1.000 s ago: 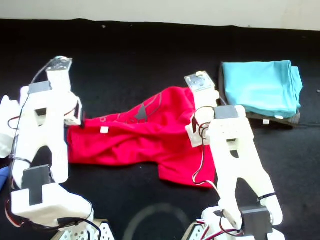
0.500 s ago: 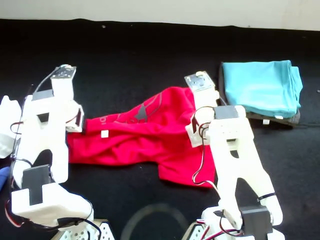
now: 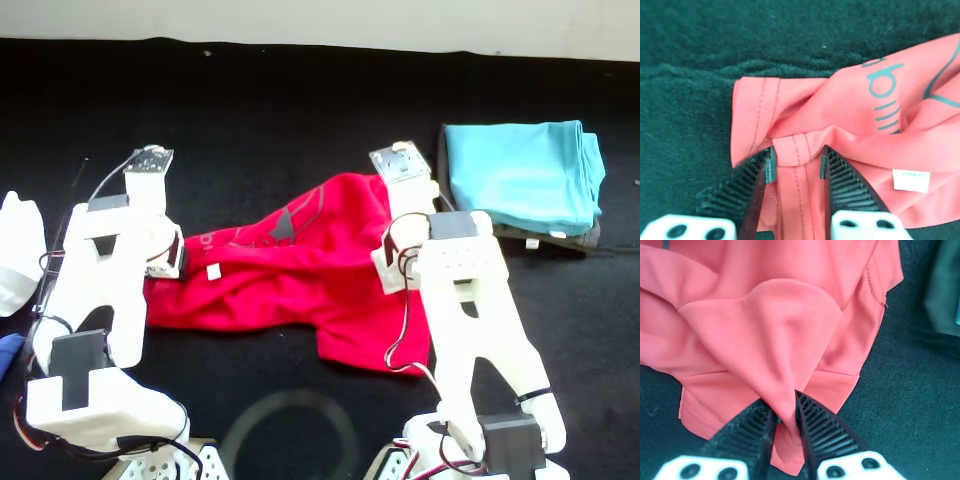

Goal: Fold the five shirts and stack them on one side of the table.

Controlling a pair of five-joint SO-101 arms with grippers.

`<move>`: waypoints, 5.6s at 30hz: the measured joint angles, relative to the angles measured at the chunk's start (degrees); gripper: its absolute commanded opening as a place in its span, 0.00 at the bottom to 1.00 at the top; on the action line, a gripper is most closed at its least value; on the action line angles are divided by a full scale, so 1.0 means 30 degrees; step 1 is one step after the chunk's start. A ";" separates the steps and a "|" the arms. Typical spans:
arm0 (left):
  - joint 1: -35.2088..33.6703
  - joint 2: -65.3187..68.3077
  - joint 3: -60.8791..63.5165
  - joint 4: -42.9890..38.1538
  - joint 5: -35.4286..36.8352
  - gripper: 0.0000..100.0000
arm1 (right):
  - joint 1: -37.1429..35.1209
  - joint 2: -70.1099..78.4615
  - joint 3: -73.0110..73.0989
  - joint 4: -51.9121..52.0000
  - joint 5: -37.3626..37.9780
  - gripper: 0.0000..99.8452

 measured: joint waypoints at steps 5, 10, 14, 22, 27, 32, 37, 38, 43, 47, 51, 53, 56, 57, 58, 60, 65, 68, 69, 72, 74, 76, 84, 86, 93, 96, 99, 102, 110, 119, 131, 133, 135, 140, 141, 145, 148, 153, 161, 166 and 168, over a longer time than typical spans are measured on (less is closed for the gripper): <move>0.0059 0.0000 0.0000 0.0000 0.0000 0.01 | 0.0000 0.0000 0.0000 0.0000 0.0000 0.01; 0.0322 0.0000 -0.0147 0.0000 0.0088 0.01 | 0.0000 0.0000 0.0000 0.0000 0.0000 0.01; 0.0352 0.0000 -0.1905 0.1319 0.0908 0.01 | 0.0000 0.0000 0.0000 0.0000 0.0000 0.01; 0.0352 0.0000 -0.8293 0.9084 0.2168 0.01 | 0.0000 0.0000 -0.0293 0.0000 0.0000 0.01; 0.0352 0.0000 -1.2132 1.1780 0.2139 0.01 | 0.0000 0.0000 -0.2403 0.0000 0.0000 0.01; 0.1289 0.0000 -1.0549 1.2015 0.2286 0.01 | 0.0000 0.0000 -0.2989 0.0000 0.0000 0.01; 0.3311 0.0000 -0.5685 0.9963 0.2227 0.02 | 0.0000 0.0000 -0.2989 0.0000 0.0000 0.01; 0.3487 0.0000 -0.5070 0.9377 0.2227 0.04 | 0.0000 0.0000 -0.2989 0.0000 0.0000 0.01; 0.3634 0.0000 -0.4308 0.8322 0.2286 0.15 | 0.0000 0.0000 -0.2989 0.0000 0.0000 0.01; 0.3429 0.0000 -0.4249 0.8264 0.2286 0.14 | 0.0000 0.0000 -0.2989 0.0000 0.0000 0.01; 0.2520 0.0000 -0.4777 0.8234 0.2286 0.14 | 0.0000 0.0000 -0.2989 0.0000 0.0000 0.01; 0.2022 0.0000 -0.5363 0.8205 0.2286 0.14 | 0.0000 0.0000 -0.2989 0.0000 0.0000 0.01; 0.1875 0.0000 -0.5421 0.8205 0.2286 0.14 | 0.0000 0.0000 -0.2989 0.0000 0.0000 0.01; 0.1905 0.0000 -0.5275 0.8117 0.2286 0.14 | 0.0000 0.0000 -0.2989 0.0000 0.0000 0.01; 0.1934 0.0000 -0.5070 0.7912 0.2286 0.14 | 0.0000 0.0000 -0.2989 0.0000 0.0000 0.01; 0.1905 0.0000 -0.4337 0.7297 0.2286 0.14 | 0.0000 0.0000 -0.2989 0.0000 0.0000 0.01; 0.1905 0.0000 -0.2549 0.5363 0.2286 0.14 | 0.0000 0.0000 -0.2989 0.0000 0.0000 0.01; 0.1905 0.0000 -0.1963 0.4806 0.2286 0.13 | 0.0000 0.0000 -0.2989 0.0000 0.0000 0.01; 0.1905 0.0000 -0.1963 0.4777 0.2286 0.10 | 0.0000 0.0000 -0.2989 0.0000 0.0000 0.01; 0.1905 0.0000 -0.1963 0.4777 0.2286 0.01 | 0.0000 0.0000 -0.2989 0.0000 0.0000 0.01; 0.1905 0.0000 -0.2198 0.4777 0.2286 0.01 | 0.0000 0.0000 -0.2989 0.0000 0.0000 0.01; 0.1905 0.0000 -0.2960 0.5626 0.2286 0.01 | 0.0000 0.0000 -0.2989 0.0000 0.0000 0.01; 0.1905 0.0000 -1.0696 1.0989 0.2315 0.01 | 0.0234 0.0029 -0.4220 -0.1084 0.0000 0.01; 0.1905 0.0000 -1.3304 1.2132 0.2256 0.01 | 0.0527 0.0615 -0.5978 -0.1084 0.0000 0.01; 0.1612 0.0000 -2.0630 1.4271 0.2256 0.01 | 0.0733 0.4190 -1.4886 0.2403 0.0029 0.01; 0.0938 0.0000 -2.3033 1.4945 0.2256 0.01 | 0.0733 0.4806 -1.9341 0.4513 0.0703 0.01; 0.0000 0.0000 -2.4322 1.5150 0.2256 0.01 | 0.0733 0.4864 -2.3179 0.6447 0.1348 0.01; -0.0996 0.0000 -2.4791 1.5179 0.2286 0.01 | 0.0733 0.4952 -2.5993 0.7678 0.1641 0.01; -0.1495 0.0000 -2.4879 1.5179 0.2315 0.01 | 0.0733 0.5070 -2.6667 0.7267 0.1758 0.01; -0.1319 0.0000 -2.4879 1.5179 0.2256 0.01 | 0.0733 0.5070 -2.4176 0.6623 0.1758 0.01; -0.1289 -0.3927 -2.6315 1.5267 0.2256 0.01 | 0.0733 0.5070 -3.0564 0.8615 0.1758 0.01; -0.1289 -0.4952 -2.6403 1.5267 0.2256 0.01 | 0.0733 0.5070 -3.2586 0.9260 0.1758 0.01; -0.1289 -0.5861 -2.6432 1.5267 0.2256 0.01 | 0.0733 0.5040 -3.4374 0.9963 0.1758 0.01; -0.1289 -0.8117 -2.6462 1.5267 0.2256 0.01 | 0.0938 0.5011 -3.7802 1.0637 0.1758 0.01; -0.1289 -0.8527 -2.6462 1.5267 0.2256 0.01 | 0.1172 0.4894 -3.8388 1.0637 0.1758 0.01; -0.1289 -0.9963 -2.6462 1.5267 0.2256 0.01 | 0.1465 0.3311 -3.9150 1.0637 0.1758 0.01; -0.1289 -1.0784 -2.6462 1.5267 0.2256 0.01 | 0.1524 0.1641 -3.8828 1.0637 0.1758 0.01; -0.1289 -1.1399 -2.6168 1.5267 0.2256 0.01 | 0.1524 -0.1026 -3.6484 1.0637 0.1758 0.01; -0.1289 -1.3656 -2.2359 1.5267 0.2286 0.01 | 0.1524 -0.3429 -3.3641 1.0637 0.1758 0.01; -0.1289 -1.6205 -2.0718 1.5267 0.2256 0.01 | 0.1524 -0.4601 -3.3495 1.0637 0.1758 0.01; -0.1289 -1.7260 -1.9985 1.5267 0.2256 0.01 | 0.1524 -0.5070 -3.3495 1.0637 0.1758 0.01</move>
